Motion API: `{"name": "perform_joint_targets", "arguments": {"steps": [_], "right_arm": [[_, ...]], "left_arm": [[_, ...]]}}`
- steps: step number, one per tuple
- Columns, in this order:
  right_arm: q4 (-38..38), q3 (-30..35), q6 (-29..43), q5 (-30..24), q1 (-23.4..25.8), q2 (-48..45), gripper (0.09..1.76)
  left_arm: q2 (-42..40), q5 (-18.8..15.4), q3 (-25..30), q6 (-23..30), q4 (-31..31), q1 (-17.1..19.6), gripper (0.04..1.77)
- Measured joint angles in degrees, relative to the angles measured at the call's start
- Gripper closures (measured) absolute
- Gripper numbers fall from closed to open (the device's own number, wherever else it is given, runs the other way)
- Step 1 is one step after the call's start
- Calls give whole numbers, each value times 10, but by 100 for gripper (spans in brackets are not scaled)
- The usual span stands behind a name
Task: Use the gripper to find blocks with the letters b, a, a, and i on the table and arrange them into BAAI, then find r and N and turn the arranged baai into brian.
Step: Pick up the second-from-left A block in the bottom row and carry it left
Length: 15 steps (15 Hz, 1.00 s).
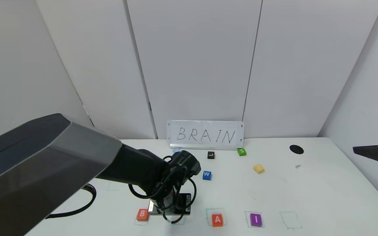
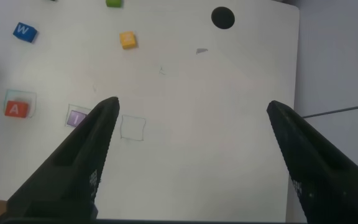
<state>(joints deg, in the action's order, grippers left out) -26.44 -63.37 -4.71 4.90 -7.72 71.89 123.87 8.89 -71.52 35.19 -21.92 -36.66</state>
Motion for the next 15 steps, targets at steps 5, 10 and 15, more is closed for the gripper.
{"name": "perform_joint_targets", "arguments": {"steps": [5,10,15], "right_arm": [[0,0,-4,1,0,0,14],[8,6,-12,0,0,-5,14],[9,9,-16,0,0,-10,14]], "left_arm": [[-60,-4,1,-91,-45,66,130],[-79,-38,1,-160,-49,153,130],[-73,-52,-1,-260,-46,241,130]]}}
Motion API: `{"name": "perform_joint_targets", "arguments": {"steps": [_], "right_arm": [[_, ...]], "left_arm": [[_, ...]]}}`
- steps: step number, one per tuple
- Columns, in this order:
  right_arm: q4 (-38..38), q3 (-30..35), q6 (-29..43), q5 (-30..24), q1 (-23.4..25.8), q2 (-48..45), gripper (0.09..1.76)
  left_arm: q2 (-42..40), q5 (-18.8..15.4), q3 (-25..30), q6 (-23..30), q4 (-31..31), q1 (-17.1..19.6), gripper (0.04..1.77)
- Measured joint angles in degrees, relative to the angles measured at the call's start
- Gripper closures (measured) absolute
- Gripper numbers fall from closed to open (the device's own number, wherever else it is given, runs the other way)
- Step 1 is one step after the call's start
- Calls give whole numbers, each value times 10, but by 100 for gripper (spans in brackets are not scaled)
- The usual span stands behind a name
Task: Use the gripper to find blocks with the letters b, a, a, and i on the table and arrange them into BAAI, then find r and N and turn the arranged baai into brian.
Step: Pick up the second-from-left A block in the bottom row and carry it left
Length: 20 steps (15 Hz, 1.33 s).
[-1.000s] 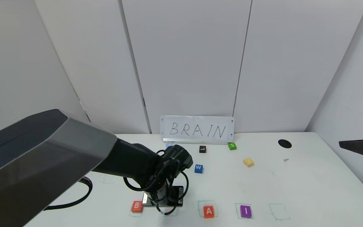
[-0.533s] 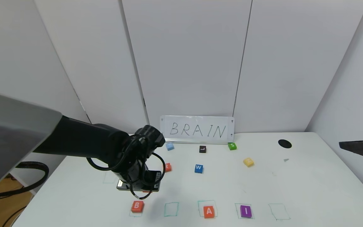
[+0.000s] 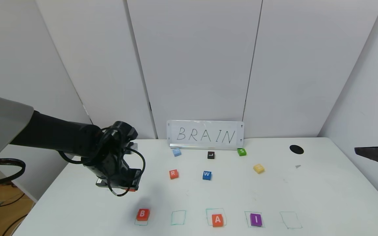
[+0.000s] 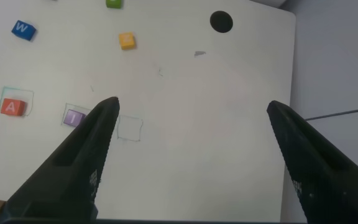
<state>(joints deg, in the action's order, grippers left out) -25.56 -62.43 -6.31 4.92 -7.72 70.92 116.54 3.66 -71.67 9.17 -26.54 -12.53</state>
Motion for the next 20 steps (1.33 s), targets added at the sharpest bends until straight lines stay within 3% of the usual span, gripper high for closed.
{"name": "perform_joint_targets", "arguments": {"steps": [9,15,20], "right_arm": [[0,1,-1,0,0,-1,14],[0,3,-4,0,-1,-1,14],[1,5,-7,1,-5,1,14]], "left_arm": [[37,-15,-41,-136,-2,115,130],[96,-17,-111,-126,-68,141,130],[137,-19,-143,-105,-74,149,130]]}}
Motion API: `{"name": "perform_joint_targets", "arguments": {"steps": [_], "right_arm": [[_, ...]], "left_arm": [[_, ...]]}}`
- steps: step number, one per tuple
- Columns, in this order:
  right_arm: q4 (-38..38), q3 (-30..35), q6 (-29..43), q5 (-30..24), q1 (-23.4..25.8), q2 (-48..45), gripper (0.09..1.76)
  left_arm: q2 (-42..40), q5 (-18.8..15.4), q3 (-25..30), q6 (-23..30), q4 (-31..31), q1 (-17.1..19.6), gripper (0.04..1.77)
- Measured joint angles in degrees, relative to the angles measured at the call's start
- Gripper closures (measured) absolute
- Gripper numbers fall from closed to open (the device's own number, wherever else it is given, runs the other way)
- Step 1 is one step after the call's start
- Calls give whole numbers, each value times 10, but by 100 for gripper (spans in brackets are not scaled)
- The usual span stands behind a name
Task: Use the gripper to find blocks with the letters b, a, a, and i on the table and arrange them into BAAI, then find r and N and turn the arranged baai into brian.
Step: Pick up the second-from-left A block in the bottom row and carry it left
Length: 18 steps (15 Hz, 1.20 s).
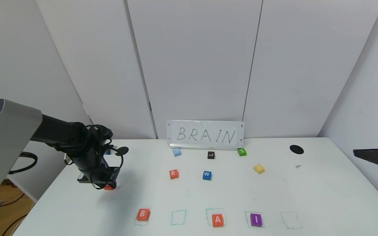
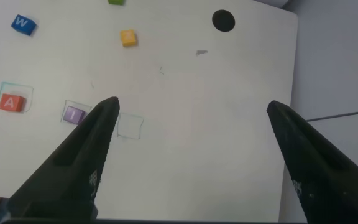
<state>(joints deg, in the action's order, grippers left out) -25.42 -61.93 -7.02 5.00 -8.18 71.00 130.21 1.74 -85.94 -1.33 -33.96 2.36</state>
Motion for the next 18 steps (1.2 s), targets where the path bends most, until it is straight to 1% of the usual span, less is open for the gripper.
{"name": "perform_joint_targets", "arguments": {"steps": [6,15,18], "right_arm": [[0,2,0,1,0,2,14],[6,5,0,1,-4,5,14],[6,6,-1,1,-5,5,14]], "left_arm": [[26,-4,-24,7,1,1,130],[41,-4,-36,8,4,5,130],[40,-4,-36,8,3,4,94]]}}
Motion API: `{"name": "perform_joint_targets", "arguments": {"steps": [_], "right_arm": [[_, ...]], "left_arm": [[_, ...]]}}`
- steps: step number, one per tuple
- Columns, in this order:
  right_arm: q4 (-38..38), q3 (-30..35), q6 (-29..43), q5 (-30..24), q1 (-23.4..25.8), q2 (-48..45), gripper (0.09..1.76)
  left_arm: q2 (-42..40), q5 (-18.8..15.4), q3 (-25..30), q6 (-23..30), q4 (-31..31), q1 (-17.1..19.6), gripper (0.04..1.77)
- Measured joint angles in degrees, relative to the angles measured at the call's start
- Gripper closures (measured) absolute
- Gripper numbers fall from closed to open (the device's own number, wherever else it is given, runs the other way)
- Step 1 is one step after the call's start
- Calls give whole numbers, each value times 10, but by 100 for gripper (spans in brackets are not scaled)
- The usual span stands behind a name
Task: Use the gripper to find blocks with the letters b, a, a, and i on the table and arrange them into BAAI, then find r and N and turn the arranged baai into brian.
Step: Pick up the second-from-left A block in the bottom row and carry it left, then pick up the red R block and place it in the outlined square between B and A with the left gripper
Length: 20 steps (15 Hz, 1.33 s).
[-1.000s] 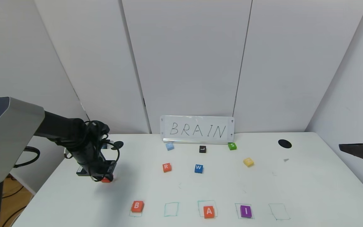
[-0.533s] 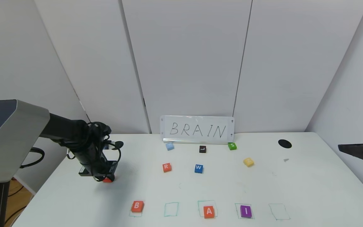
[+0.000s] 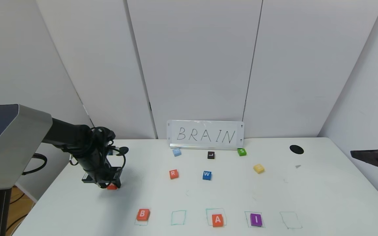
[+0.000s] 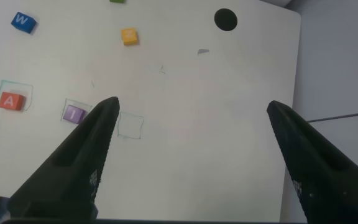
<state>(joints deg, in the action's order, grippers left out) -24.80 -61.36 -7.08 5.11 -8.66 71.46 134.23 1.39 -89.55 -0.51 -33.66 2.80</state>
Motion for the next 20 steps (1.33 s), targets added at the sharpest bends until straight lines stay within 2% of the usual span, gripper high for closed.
{"name": "perform_joint_targets", "arguments": {"steps": [5,12,16,20], "right_arm": [[0,0,0,-1,0,0,14],[0,0,0,-1,-2,-2,14],[0,1,0,-1,-2,-2,14],[0,3,0,-1,-8,-3,14]], "left_arm": [[-2,0,3,0,-1,0,54],[-16,0,5,3,-3,-1,28],[-39,-1,3,60,-6,-14,21],[-66,-1,-1,133,-26,-41,16]]}}
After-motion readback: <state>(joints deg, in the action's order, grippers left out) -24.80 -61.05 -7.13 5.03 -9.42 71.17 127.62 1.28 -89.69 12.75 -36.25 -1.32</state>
